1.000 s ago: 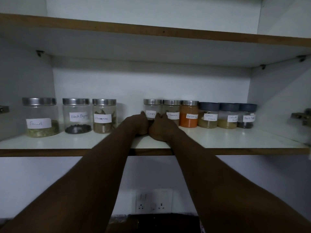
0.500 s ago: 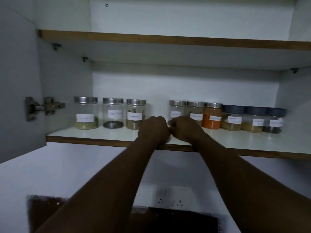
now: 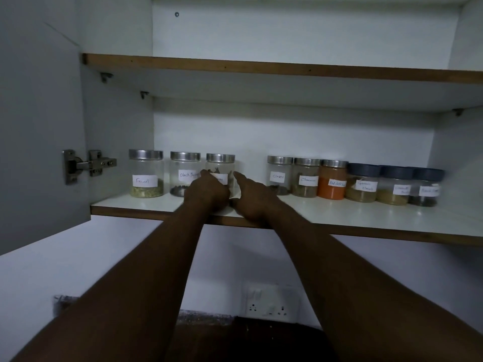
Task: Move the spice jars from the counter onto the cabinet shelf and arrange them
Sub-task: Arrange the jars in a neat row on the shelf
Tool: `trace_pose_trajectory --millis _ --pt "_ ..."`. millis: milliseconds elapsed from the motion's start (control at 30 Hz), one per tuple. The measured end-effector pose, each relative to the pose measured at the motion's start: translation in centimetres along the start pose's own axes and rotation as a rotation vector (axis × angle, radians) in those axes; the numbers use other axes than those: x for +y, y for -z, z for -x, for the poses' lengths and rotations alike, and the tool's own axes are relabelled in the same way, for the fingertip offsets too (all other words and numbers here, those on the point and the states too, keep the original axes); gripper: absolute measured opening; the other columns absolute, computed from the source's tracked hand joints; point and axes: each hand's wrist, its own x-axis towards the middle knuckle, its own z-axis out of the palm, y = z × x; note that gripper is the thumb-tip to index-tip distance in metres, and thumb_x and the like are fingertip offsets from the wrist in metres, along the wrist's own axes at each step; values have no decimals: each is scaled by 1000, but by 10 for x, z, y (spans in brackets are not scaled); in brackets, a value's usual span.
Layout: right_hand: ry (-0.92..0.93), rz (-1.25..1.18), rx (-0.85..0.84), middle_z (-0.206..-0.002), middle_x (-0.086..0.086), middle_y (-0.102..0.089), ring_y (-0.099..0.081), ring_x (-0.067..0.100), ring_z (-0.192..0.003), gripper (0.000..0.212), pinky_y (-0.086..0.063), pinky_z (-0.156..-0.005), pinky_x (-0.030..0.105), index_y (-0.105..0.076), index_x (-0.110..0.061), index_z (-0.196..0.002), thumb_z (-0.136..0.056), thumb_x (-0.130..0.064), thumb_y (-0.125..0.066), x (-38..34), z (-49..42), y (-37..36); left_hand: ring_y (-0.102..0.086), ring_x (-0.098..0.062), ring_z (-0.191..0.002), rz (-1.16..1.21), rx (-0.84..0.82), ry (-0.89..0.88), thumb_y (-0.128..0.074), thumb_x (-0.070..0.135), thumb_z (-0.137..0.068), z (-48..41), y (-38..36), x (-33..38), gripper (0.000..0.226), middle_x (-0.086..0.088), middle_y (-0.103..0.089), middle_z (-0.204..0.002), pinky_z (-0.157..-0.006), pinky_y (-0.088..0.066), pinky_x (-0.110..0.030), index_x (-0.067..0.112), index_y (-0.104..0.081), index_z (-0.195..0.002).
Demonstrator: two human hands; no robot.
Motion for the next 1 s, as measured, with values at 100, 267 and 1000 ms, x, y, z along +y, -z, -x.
trace_pose_trajectory --millis 100,267,1000 --pt "-46 5 -46 -156 13 -46 -48 32 -138 79 -39 -107 36 -18 -18 -163 -99 -39 -60 0 -1 0 -60 -31 -117 51 -132 -98 -68 41 -90 -9 2 -1 59 -11 -63 -130 -101 -46 -40 8 -51 -135" --pt "-134 0 -52 -153 14 -48 -50 31 -136 92 -42 -104 36 -13 -18 -163 -93 -38 -67 8 -11 -2 -58 -30 -120 -120 -193 -240 -69 30 -89 -21 -9 5 63 -13 -58 -138 -99 -47 -39 9 -43 -142" --pt "-268 159 6 -145 18 -49 -50 36 -130 67 -38 -88 38 -37 -13 -152 -93 -40 -49 40 -37 -6 -54 -33 -131 -493 -341 -487 -65 29 -95 -72 -48 21 99 -20 -52 -146 -107 -43 -38 -2 4 -158"
